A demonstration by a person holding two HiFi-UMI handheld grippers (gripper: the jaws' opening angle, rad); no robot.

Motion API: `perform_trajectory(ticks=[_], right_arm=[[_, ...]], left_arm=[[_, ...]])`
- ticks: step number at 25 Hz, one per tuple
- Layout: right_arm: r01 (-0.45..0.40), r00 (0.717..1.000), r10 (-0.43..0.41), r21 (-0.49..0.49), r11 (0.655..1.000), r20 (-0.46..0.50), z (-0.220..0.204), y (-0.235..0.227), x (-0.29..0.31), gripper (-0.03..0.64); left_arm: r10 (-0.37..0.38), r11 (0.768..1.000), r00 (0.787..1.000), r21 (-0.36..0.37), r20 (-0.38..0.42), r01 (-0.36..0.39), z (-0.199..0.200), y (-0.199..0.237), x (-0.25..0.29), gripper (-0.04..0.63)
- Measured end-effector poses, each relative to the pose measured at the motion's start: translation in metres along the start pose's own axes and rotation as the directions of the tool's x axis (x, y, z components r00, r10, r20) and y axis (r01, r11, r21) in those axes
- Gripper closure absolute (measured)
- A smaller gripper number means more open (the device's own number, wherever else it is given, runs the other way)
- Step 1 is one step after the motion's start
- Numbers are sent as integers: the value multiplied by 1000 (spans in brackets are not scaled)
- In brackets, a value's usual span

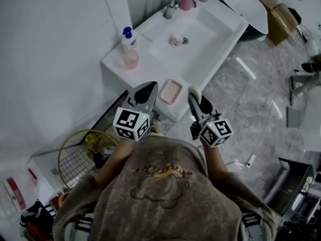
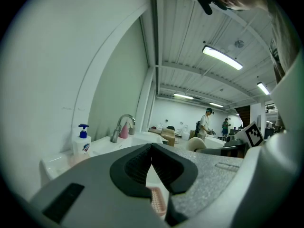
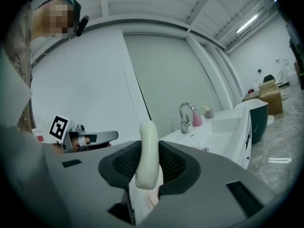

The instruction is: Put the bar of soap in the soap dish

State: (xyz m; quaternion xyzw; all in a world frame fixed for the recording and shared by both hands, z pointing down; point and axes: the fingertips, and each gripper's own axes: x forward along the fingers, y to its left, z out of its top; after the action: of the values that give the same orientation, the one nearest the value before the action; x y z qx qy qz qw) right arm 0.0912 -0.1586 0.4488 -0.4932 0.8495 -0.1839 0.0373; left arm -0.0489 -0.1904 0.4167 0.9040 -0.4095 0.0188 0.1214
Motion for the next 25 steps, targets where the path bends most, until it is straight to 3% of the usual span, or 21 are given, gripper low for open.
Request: perform_trajectory(ticks=[13, 25], right_arm=[[12, 1000, -12, -1, 1000, 8, 20, -13, 26, 505], [-76, 993, 72, -38, 996, -93, 6, -38, 53, 505]], left_arm=[[-16, 1000, 1000, -19, 0, 16, 11, 18, 25, 591], [37, 999, 999, -29, -27, -38, -1, 20, 46, 591]])
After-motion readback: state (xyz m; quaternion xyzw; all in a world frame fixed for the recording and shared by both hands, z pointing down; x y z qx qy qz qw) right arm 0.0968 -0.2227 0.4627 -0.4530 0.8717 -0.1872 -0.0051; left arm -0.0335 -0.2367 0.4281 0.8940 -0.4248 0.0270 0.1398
